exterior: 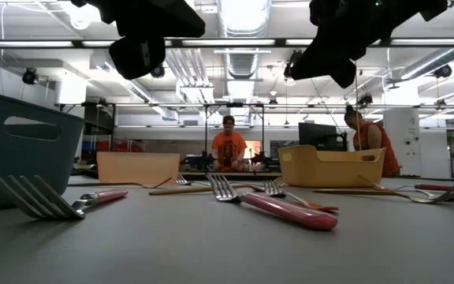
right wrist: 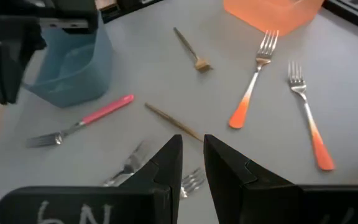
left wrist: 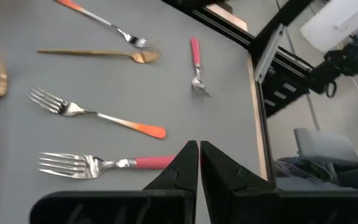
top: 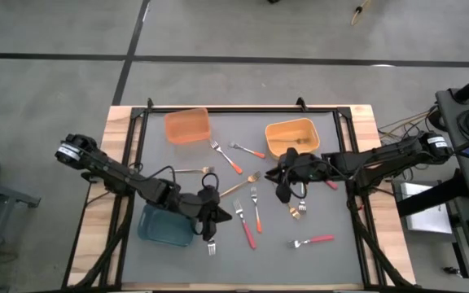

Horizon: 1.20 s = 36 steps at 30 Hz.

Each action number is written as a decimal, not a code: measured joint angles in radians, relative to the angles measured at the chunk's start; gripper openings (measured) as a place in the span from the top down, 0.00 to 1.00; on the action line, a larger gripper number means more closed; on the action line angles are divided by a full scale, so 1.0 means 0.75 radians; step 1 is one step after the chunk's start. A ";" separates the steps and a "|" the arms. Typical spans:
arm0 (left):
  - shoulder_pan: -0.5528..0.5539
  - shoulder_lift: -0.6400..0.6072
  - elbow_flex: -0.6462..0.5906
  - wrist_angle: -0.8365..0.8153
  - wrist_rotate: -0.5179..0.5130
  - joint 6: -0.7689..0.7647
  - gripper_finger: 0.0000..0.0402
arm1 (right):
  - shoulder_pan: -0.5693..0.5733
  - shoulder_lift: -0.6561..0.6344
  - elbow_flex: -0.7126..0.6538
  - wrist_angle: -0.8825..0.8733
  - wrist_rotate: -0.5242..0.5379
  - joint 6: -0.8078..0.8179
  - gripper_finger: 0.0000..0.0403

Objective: Sort silverware by color (type)
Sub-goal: Put the pink fork into the blue bin

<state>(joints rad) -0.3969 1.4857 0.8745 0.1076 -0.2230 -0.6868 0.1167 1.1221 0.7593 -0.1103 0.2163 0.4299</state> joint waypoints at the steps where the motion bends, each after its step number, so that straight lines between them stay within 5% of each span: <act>1: -0.003 0.000 0.000 0.007 -0.019 0.000 1.00 | 0.002 0.000 0.000 0.009 0.000 0.015 0.85; 9: -0.039 0.001 0.000 0.046 -0.203 -0.005 1.00 | 0.040 0.030 0.001 0.048 -0.021 0.046 0.85; 19: -0.052 0.003 -0.002 0.041 -0.213 -0.004 1.00 | 0.045 0.198 0.098 0.029 -0.020 0.012 0.85; 36: -0.051 0.005 -0.003 0.007 -0.178 0.021 1.00 | 0.043 0.522 0.493 -0.978 -0.008 -0.014 0.85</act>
<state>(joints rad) -0.4355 1.4891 0.8726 0.1130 -0.3569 -0.6711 0.1486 1.5140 1.1289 -0.8437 0.2100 0.4191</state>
